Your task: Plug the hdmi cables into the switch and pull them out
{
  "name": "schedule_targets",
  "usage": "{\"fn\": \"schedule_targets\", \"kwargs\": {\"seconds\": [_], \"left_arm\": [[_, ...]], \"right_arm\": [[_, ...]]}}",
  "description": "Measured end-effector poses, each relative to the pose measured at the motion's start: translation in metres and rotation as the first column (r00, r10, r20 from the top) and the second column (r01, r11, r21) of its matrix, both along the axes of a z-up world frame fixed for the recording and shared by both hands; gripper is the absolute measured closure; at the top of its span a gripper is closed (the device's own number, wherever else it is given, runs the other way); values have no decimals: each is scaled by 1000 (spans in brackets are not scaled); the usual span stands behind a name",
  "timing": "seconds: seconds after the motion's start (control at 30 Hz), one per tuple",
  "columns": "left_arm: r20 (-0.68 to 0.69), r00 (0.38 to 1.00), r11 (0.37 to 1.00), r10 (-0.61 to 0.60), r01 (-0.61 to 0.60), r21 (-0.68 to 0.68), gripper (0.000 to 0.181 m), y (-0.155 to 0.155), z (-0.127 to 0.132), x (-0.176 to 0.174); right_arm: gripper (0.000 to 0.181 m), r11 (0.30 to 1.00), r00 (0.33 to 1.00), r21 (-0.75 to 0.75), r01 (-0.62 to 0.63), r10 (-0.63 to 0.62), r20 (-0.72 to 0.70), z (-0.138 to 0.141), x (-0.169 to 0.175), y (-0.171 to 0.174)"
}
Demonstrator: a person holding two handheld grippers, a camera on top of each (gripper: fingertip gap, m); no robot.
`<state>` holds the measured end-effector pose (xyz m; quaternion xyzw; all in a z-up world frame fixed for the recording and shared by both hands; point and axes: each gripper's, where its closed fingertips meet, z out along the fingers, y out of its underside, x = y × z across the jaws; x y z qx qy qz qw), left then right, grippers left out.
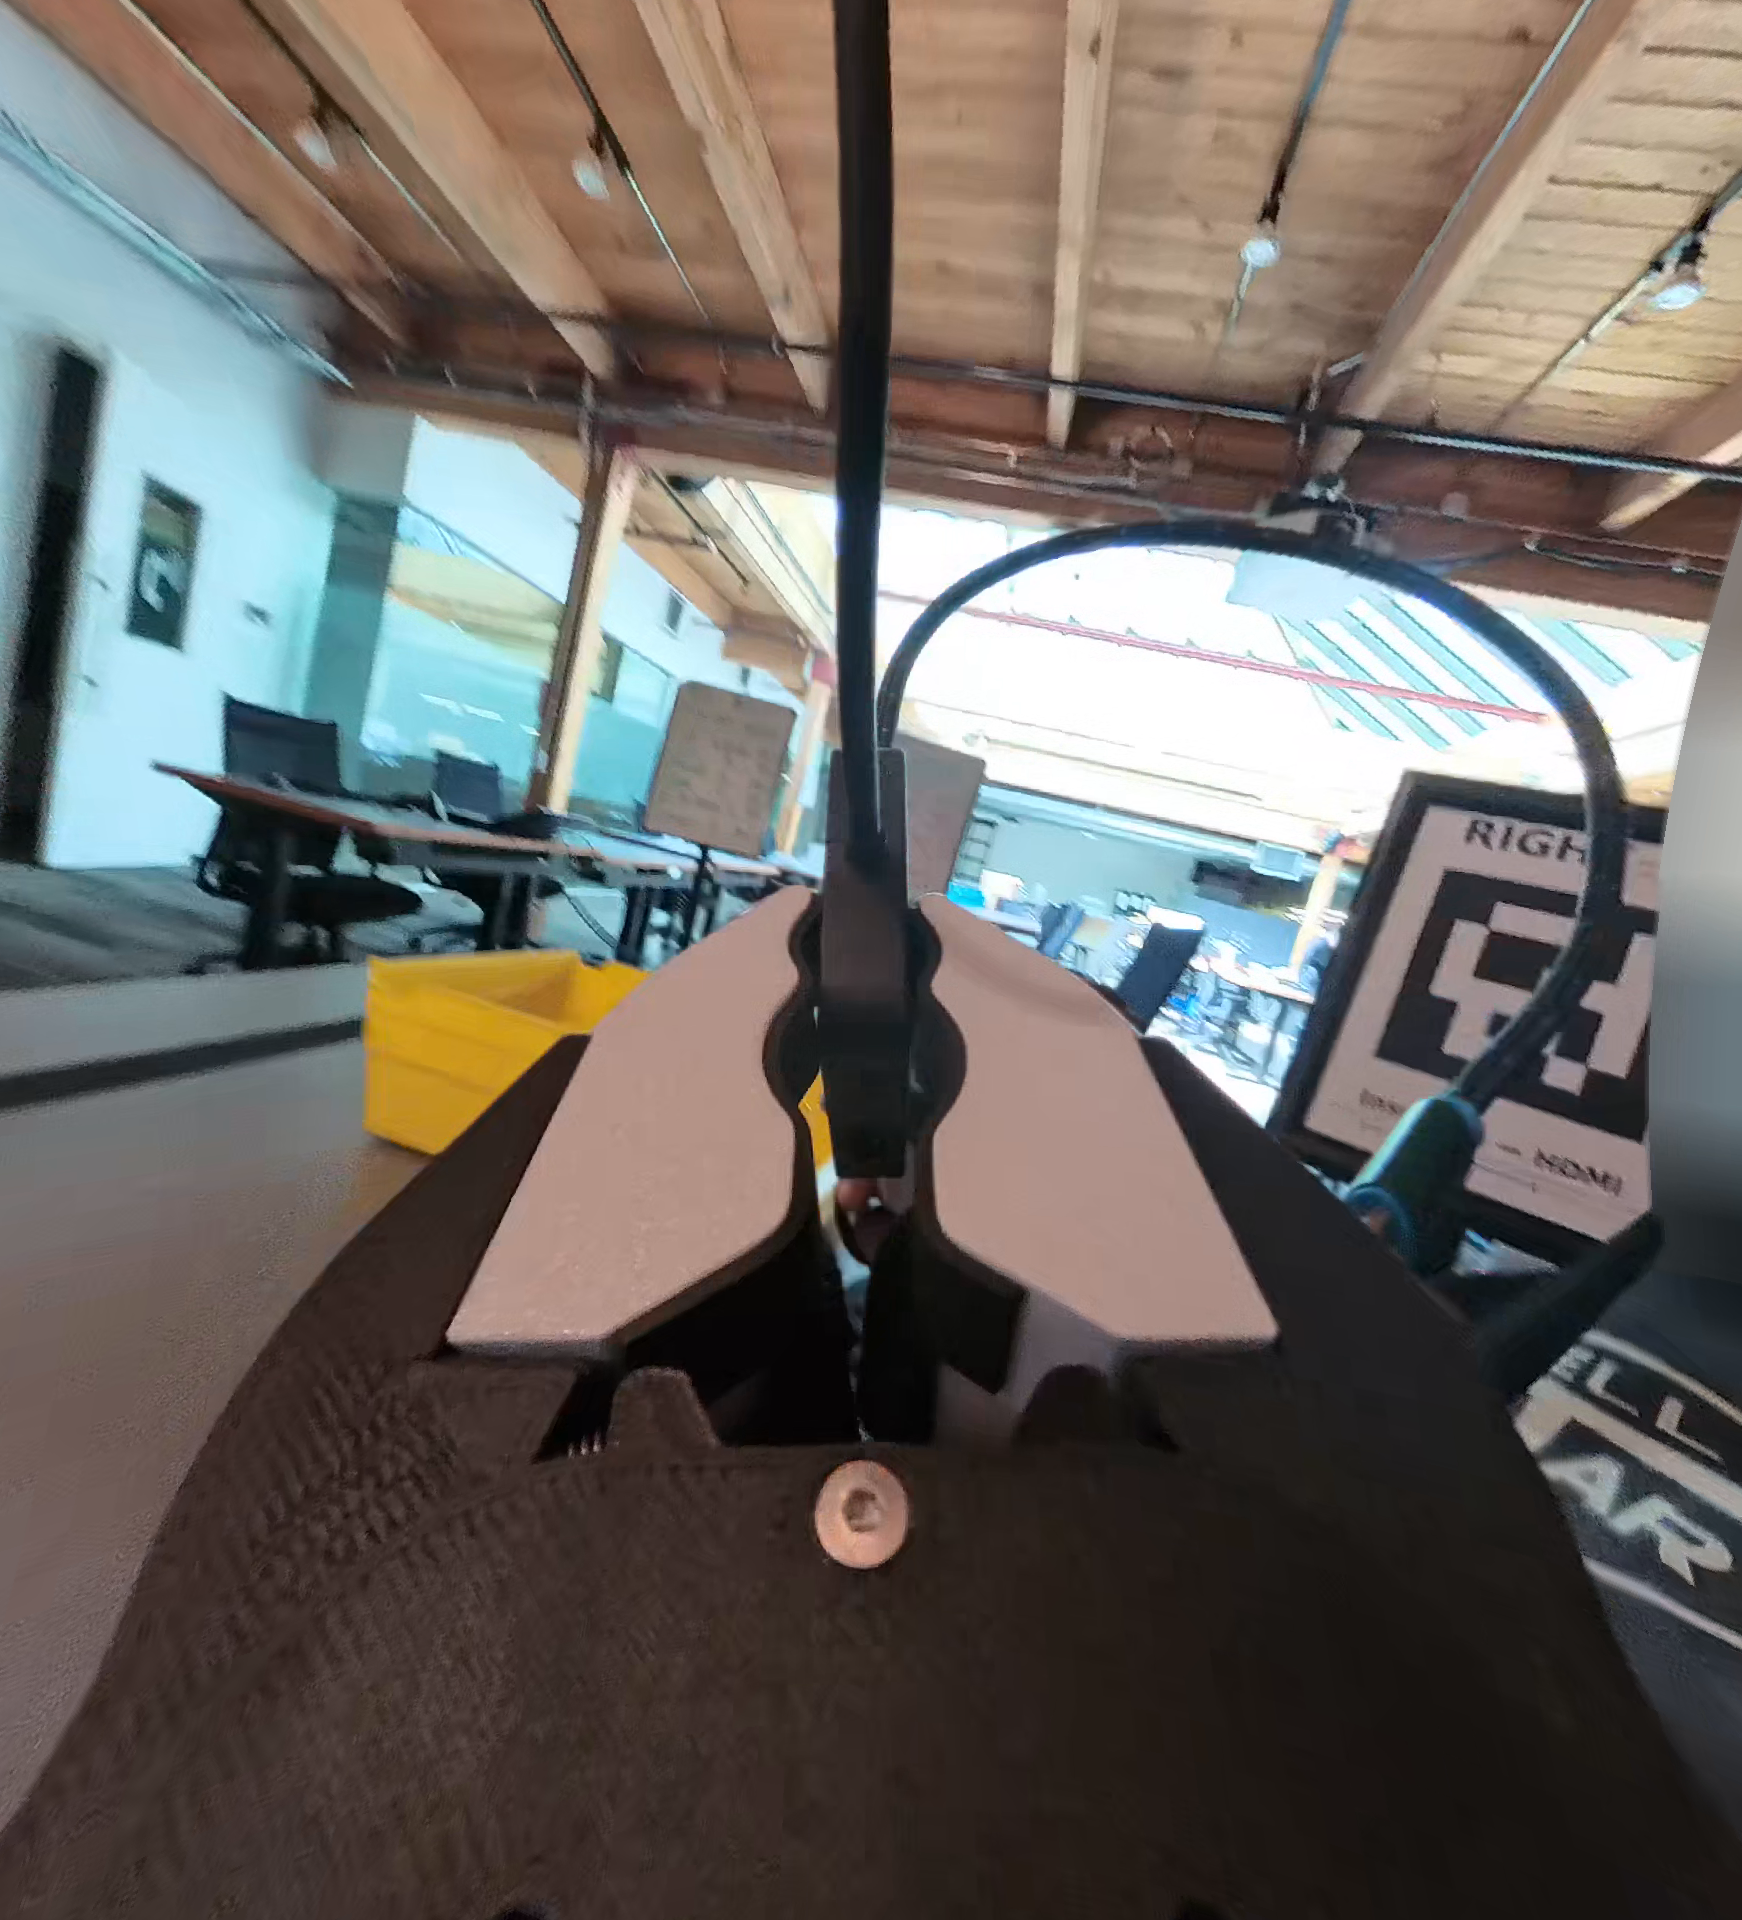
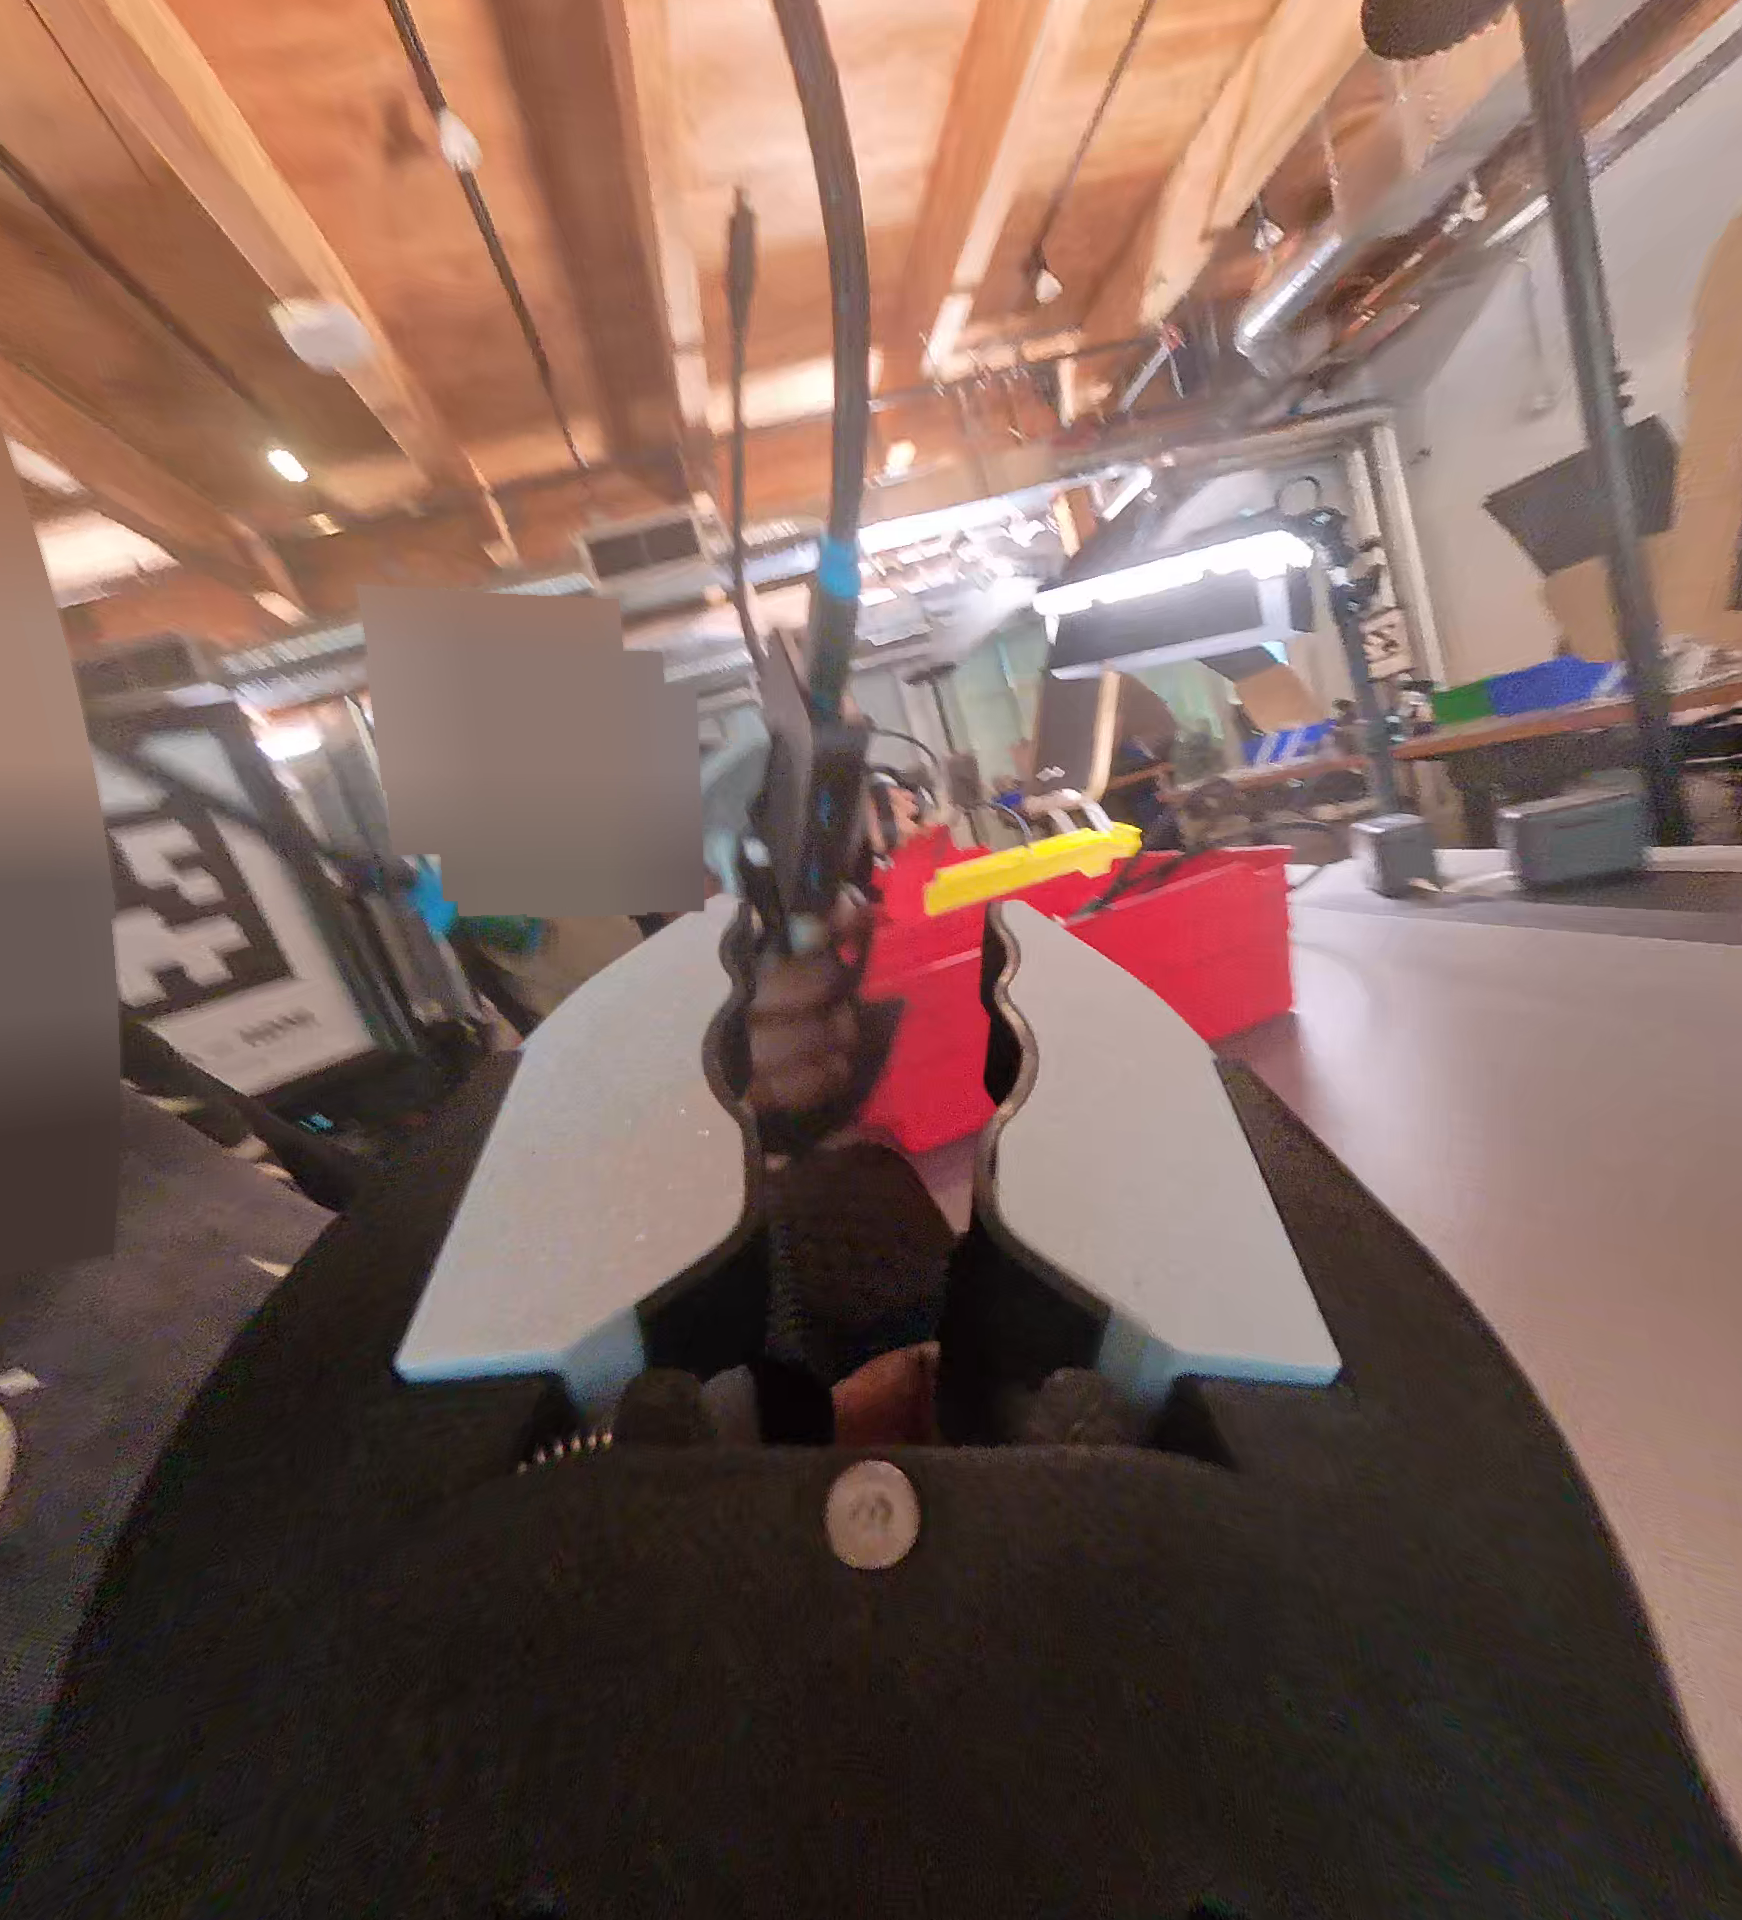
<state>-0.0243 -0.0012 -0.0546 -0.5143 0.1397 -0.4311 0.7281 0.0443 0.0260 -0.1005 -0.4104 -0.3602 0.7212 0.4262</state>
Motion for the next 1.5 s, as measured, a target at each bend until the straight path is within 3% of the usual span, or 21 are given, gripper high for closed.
{"fn": "schedule_targets", "kwargs": {"seconds": [0.17,0.27,0.37,0.5,0.53,0.57,0.67,0.93,1.17,1.2,1.23,1.27,1.37,1.5], "left_arm": [[-10,989,988,-146,145,-47,167,0,-36,45],[-5,988,985,-156,155,-71,167,0,-53,57],[55,981,980,-184,188,-68,166,-5,-56,54],[5,968,959,-251,249,-133,131,-7,-68,68],[-21,959,953,-282,277,-125,135,-11,-70,74],[-50,956,953,-288,281,-108,154,-15,-71,77],[-175,973,985,-150,131,-113,167,-5,-82,73],[-178,956,947,-234,183,-263,168,2,-96,77],[-239,932,930,-273,192,-313,167,0,-105,80],[-288,915,920,-284,175,-351,167,0,-115,81],[-378,870,900,-317,149,-411,169,-1,-133,87],[-448,827,899,-340,147,-413,168,-5,-140,97],[-466,808,912,-362,204,-355,168,-13,-139,111],[-317,888,923,-332,237,-305,168,-10,-117,97]], "right_arm": [[139,990,995,-120,-78,69,-73,7,1,-3],[169,990,989,-61,-125,119,-84,7,2,-15],[170,991,990,-18,-133,132,-44,2,-1,-20],[169,980,980,0,-197,197,-13,-4,-8,-36],[169,980,980,-4,-197,197,-23,-2,-8,-36],[169,980,980,-3,-197,197,-21,-3,-8,-35],[169,986,986,-12,-165,165,38,-11,-13,-29],[170,995,991,38,-92,88,98,-18,-15,-20],[170,992,985,53,-114,106,135,-23,-15,-22],[170,995,993,17,-96,95,66,-12,-9,-16],[170,991,986,-85,-102,89,-143,19,15,1],[170,978,962,-161,-133,89,-257,38,39,20],[170,992,970,-123,23,-52,-237,39,70,51],[170,985,964,-154,78,-114,-242,49,88,65]]}}
